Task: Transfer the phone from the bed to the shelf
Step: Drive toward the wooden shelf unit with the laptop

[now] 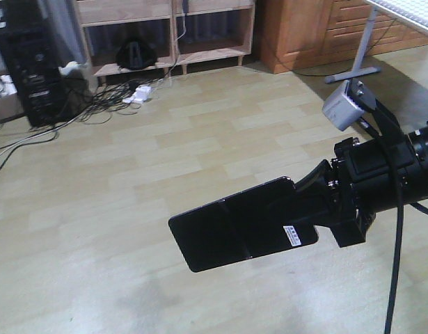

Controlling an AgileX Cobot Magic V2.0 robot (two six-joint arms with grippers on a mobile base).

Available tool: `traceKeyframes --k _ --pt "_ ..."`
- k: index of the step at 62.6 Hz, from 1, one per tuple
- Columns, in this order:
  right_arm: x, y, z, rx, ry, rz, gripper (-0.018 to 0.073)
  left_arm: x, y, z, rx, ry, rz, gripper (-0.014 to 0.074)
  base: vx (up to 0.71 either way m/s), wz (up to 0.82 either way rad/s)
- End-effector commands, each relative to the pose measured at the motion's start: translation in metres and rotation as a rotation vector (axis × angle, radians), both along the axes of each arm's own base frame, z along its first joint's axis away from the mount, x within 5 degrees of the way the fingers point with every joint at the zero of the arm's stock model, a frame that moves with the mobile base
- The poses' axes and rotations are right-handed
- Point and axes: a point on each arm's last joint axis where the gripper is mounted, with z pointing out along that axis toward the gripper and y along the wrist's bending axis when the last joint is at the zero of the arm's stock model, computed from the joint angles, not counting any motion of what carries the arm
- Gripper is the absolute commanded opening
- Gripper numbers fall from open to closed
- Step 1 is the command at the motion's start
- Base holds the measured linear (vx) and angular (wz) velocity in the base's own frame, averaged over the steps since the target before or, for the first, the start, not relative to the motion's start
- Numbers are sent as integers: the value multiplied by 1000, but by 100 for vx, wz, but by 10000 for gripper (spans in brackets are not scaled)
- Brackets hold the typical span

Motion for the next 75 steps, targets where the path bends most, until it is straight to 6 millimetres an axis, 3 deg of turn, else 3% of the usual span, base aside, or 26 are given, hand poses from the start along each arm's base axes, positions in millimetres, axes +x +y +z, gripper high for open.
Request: traceKeyframes --k 1,75 --pt "-9 4 18 86 -2 41 -2 -1 0 15 -11 -108 -2 1 53 -27" --pt "-9 4 18 86 -2 41 -2 -1 0 15 -11 -108 -2 1 54 -25"
